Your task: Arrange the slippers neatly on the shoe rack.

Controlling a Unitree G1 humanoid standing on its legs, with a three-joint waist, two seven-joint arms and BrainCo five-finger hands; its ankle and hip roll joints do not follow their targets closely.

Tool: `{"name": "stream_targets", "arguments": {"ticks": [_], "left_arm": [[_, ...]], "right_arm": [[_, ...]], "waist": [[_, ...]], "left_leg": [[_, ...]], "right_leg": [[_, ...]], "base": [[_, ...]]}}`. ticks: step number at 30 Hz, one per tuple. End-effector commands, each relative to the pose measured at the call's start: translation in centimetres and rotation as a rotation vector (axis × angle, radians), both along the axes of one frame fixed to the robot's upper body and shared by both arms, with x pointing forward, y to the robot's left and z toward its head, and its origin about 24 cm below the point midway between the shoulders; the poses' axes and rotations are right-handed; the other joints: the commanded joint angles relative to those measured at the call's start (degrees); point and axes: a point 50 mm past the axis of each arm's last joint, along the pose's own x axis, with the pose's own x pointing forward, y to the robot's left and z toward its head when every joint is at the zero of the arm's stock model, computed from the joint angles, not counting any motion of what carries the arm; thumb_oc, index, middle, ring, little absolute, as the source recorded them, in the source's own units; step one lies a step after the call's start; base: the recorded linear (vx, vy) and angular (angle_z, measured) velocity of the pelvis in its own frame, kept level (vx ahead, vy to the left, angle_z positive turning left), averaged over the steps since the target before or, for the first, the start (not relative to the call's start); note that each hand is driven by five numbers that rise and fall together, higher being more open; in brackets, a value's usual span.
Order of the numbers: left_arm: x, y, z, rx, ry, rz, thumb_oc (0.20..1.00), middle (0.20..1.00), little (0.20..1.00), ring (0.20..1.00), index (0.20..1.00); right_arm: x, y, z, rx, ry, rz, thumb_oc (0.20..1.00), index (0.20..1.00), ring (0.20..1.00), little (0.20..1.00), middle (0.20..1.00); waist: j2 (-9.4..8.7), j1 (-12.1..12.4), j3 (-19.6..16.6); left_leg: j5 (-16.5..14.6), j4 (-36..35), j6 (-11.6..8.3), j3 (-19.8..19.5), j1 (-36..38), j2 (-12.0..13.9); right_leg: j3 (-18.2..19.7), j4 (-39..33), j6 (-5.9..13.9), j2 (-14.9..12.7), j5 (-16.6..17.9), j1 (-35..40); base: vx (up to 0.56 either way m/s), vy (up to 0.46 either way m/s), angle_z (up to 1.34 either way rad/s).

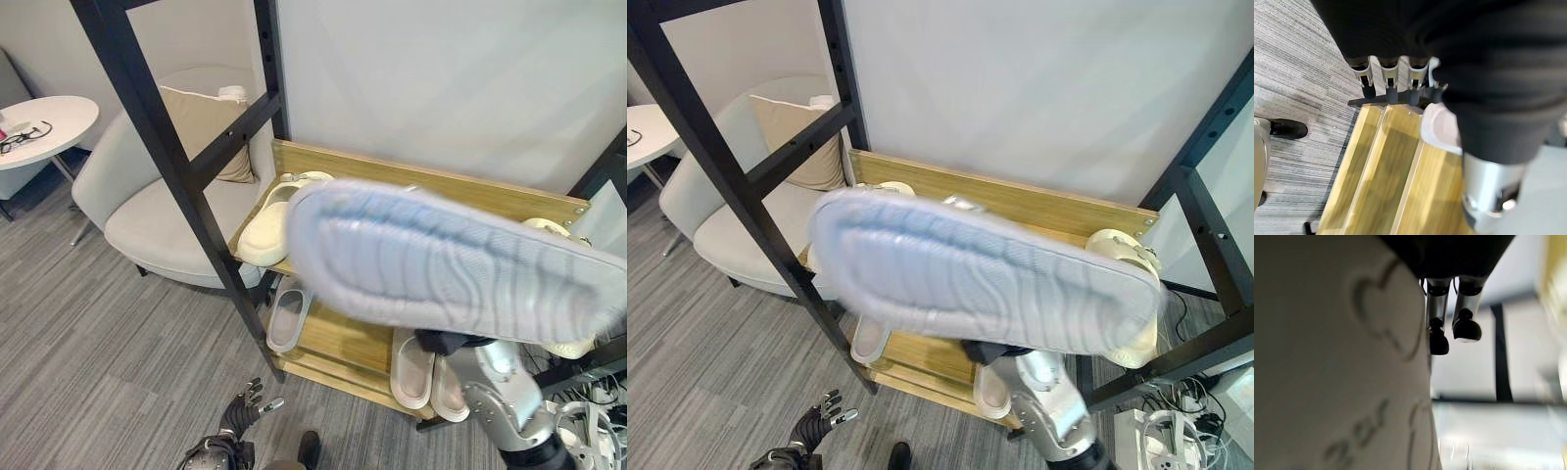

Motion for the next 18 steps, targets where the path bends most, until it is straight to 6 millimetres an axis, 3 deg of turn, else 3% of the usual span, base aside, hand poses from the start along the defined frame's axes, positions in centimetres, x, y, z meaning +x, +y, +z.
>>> {"name": "stream_targets", "arguments": {"ticks": [1,4,8,10,11,12,16,18], "left_arm": [[2.7,0.6,1.2,0.024,-0.110,-0.003,1.000,1.000,1.000,1.000,1.000],[2.9,0.7,1.2,0.024,-0.114,0.008,1.000,1.000,1.000,1.000,1.000],[2.7,0.9,0.8,0.027,-0.100,0.032,1.000,1.000,1.000,1.000,1.000],[2.3,1.1,0.5,0.030,-0.080,0.043,1.000,1.000,1.000,1.000,1.000],[1.6,1.3,0.1,0.037,-0.055,0.059,1.000,1.000,1.000,1.000,1.000],[1.5,1.3,0.1,0.037,-0.054,0.059,1.000,1.000,1.000,1.000,1.000],[0.4,1.2,-0.4,0.051,-0.021,0.048,1.000,1.000,1.000,1.000,1.000],[0.9,1.2,0.0,0.065,-0.048,0.022,1.000,1.000,1.000,1.000,1.000]], "right_arm": [[-0.1,1.2,2.0,0.075,-0.083,0.149,0.200,0.200,0.200,0.200,0.200],[0.4,2.7,0.1,-0.015,-0.033,0.160,0.200,0.200,0.200,0.200,0.200],[0.8,2.4,-1.9,-0.191,-0.055,0.060,0.200,0.200,0.200,0.200,0.200],[0.9,1.6,-3.1,-0.322,-0.085,-0.023,0.200,0.200,0.200,0.200,0.200],[1.2,0.0,-5.3,-0.569,-0.140,-0.179,0.200,0.200,0.200,0.200,0.200],[1.2,0.0,-5.4,-0.570,-0.140,-0.180,0.200,0.200,0.200,0.200,0.200],[1.9,-2.5,-7.2,-0.856,-0.270,-0.420,0.200,0.200,0.200,0.200,0.200],[3.0,-3.8,-8.1,-0.967,-0.294,-0.520,0.200,0.200,0.200,0.200,0.200]], "waist": [[-0.03,2.3,-0.1],[-0.05,3.7,0.2],[0.15,4.3,0.8],[0.34,4.4,1.2],[0.65,4.6,2.2],[0.68,4.6,2.2],[1.04,4.8,4.2],[1.55,5.1,7.3]], "left_leg": [[-6.0,0.0,-2.10,1.0,4.4,3.8],[-5.4,0.0,-2.76,-0.5,3.9,3.9],[-4.8,0.0,-3.20,-1.7,3.5,4.0],[-4.6,0.0,-3.33,-2.3,3.2,4.1],[-4.2,0.0,-3.55,-2.9,2.8,4.3],[-4.2,0.0,-3.55,-3.0,2.9,4.4],[-3.6,0.0,-3.71,-4.0,1.9,4.9],[-2.7,0.4,-3.59,-4.6,0.2,5.6]], "right_leg": [[0.4,3.8,0.70,-1.3,-2.9,-1.4],[-1.3,3.5,0.27,-1.0,-3.3,-0.9],[-2.5,3.7,-0.05,-0.8,-3.8,-0.6],[-3.3,3.7,-0.18,-0.6,-4.1,-0.5],[-4.1,3.6,-0.31,-0.3,-4.4,-0.6],[-4.2,3.6,-0.32,-0.3,-4.4,-0.6],[-4.9,4.1,-0.48,0.2,-5.0,-1.3],[-5.4,6.3,-0.85,0.4,-5.7,-3.7]], "base": [[-0.06,-0.081,0.14],[-0.04,-0.066,0.40],[-0.03,-0.042,0.28],[-0.04,-0.043,0.16],[-0.04,-0.051,0.13],[-0.05,-0.046,0.16],[-0.05,-0.045,0.11],[-0.26,-0.064,0.16]]}}
